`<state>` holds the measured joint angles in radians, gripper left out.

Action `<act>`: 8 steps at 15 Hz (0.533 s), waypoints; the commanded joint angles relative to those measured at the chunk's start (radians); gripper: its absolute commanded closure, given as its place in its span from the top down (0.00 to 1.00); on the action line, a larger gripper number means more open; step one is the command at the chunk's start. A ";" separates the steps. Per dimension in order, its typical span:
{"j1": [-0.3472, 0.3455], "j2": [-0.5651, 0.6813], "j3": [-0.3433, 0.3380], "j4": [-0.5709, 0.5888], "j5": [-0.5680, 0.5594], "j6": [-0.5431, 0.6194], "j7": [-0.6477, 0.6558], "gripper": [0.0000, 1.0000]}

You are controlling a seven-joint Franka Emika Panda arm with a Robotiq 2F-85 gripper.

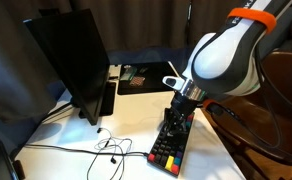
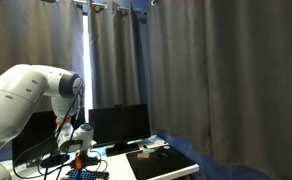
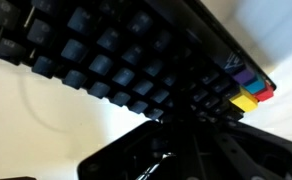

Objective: Press a button on the left side of the keyboard

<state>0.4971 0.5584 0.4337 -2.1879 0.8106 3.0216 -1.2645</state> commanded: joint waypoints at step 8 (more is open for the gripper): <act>-0.010 0.025 0.008 0.014 0.002 0.036 -0.023 0.00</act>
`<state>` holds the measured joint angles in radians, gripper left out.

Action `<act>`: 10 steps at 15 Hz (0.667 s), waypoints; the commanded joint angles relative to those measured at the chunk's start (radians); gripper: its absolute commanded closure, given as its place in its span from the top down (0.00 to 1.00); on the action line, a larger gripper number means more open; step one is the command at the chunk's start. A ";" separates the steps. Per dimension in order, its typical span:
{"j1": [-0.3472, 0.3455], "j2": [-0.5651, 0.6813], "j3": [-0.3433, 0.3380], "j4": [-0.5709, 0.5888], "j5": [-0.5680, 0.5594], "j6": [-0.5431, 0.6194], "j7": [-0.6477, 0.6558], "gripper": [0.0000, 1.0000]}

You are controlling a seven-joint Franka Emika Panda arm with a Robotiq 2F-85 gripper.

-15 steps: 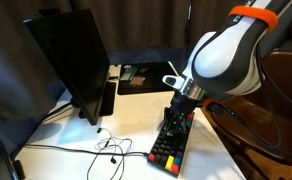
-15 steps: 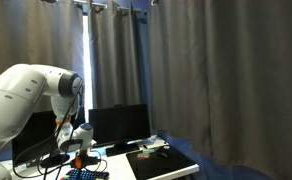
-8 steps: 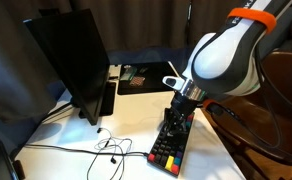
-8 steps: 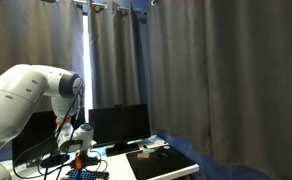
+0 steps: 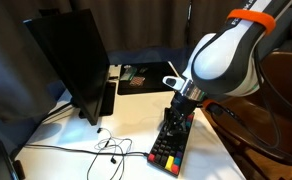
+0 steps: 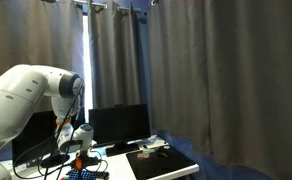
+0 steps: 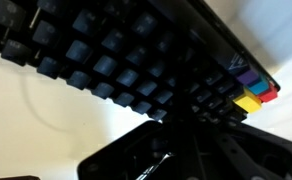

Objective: Press a button on the left side of the keyboard

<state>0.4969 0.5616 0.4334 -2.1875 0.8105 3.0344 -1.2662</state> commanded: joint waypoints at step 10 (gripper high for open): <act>0.027 0.014 -0.040 0.000 -0.025 0.014 0.009 0.00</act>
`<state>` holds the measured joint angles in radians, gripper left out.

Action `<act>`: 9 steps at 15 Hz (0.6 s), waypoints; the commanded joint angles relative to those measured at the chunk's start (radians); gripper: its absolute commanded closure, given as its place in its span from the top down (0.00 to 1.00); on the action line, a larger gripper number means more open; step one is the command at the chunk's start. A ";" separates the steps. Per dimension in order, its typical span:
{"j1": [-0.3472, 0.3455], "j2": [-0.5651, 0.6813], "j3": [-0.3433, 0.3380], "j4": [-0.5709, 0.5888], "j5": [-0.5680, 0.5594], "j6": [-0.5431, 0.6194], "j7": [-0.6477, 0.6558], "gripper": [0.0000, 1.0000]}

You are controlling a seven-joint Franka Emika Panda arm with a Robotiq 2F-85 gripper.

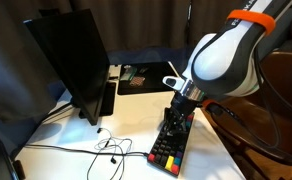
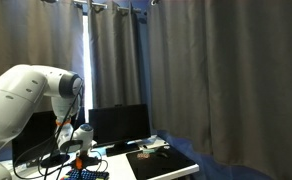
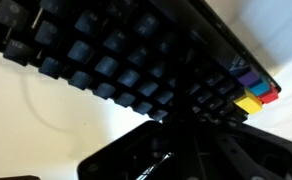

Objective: Press a button on the left side of the keyboard

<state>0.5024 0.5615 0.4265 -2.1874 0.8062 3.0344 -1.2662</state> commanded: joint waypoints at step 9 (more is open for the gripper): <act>0.024 0.004 -0.030 0.002 -0.008 0.012 0.008 0.00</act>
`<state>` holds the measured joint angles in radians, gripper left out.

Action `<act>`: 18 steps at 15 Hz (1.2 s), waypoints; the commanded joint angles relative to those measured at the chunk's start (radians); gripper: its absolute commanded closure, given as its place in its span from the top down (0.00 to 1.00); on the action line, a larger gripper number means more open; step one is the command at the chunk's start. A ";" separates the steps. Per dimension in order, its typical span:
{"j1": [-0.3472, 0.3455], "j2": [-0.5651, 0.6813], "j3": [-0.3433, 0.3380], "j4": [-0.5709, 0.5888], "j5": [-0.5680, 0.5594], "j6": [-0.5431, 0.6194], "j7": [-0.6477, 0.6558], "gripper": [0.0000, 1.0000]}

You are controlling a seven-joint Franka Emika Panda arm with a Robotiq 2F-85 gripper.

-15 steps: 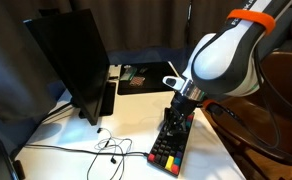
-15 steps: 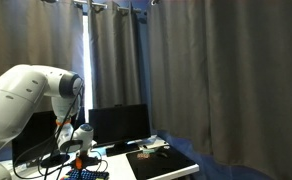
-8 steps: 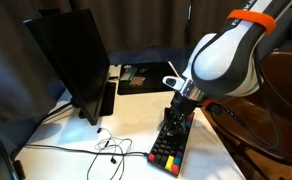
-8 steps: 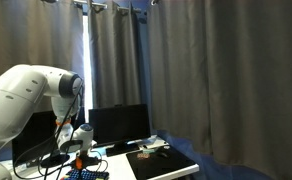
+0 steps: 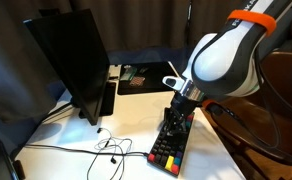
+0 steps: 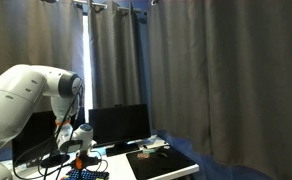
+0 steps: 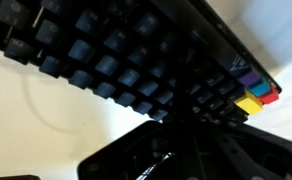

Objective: Press a button on the left side of the keyboard

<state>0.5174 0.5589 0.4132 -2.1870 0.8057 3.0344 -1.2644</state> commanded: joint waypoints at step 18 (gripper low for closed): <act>-0.004 -0.061 0.000 -0.020 0.011 0.000 0.015 0.00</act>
<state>0.5139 0.5424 0.4090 -2.1875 0.8067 3.0343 -1.2625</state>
